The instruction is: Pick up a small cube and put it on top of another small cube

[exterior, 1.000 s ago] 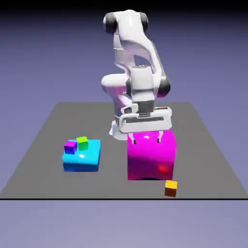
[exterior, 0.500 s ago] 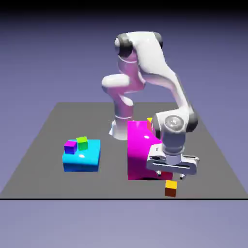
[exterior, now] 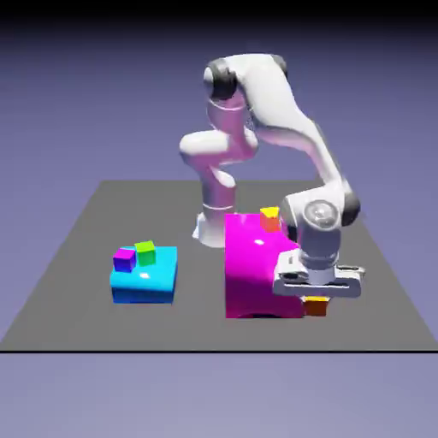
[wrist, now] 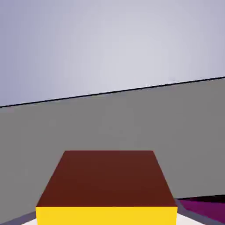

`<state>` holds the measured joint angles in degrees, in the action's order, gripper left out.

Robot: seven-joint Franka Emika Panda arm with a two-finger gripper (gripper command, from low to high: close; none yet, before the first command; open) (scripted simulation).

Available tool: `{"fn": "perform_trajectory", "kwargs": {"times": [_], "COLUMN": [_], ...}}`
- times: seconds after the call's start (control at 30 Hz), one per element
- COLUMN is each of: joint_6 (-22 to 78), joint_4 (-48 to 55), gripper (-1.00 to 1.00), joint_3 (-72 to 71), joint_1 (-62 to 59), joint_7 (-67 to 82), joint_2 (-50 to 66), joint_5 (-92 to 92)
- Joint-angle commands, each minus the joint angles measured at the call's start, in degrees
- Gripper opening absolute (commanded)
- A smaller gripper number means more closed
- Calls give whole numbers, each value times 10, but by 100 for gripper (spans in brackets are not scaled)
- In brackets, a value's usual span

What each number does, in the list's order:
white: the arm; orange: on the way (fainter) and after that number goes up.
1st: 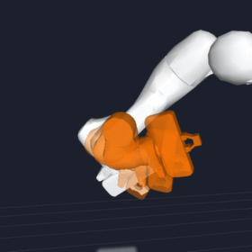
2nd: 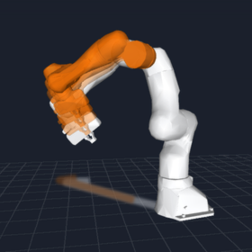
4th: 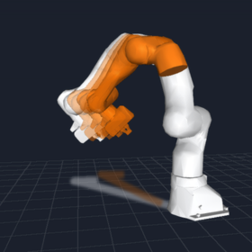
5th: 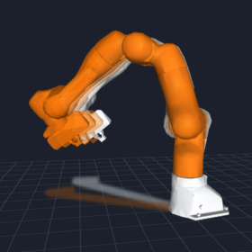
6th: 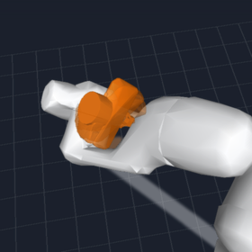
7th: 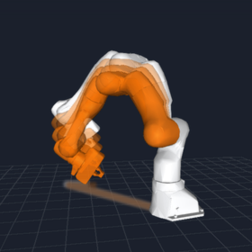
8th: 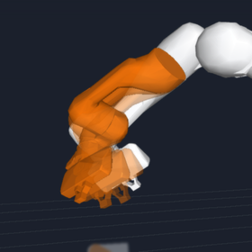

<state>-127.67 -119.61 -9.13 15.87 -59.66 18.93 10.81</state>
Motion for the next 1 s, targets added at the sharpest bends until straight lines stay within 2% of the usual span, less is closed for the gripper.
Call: {"fn": "perform_trajectory", "kwargs": {"times": [0.0,0.17,0.77,0.83,0.97], "joint_6": [9,57,255,256,157], "joint_4": [-10,-61,-234,-234,-314], "gripper": [-100,-100,-100,-100,-100], "joint_3": [-14,-72,31,42,45], "joint_1": [-4,-20,80,86,81], "joint_7": [23,139,469,467,461], "joint_2": [-21,-125,-486,-487,-467], "joint_5": [-1,-4,-154,-159,-167]}}
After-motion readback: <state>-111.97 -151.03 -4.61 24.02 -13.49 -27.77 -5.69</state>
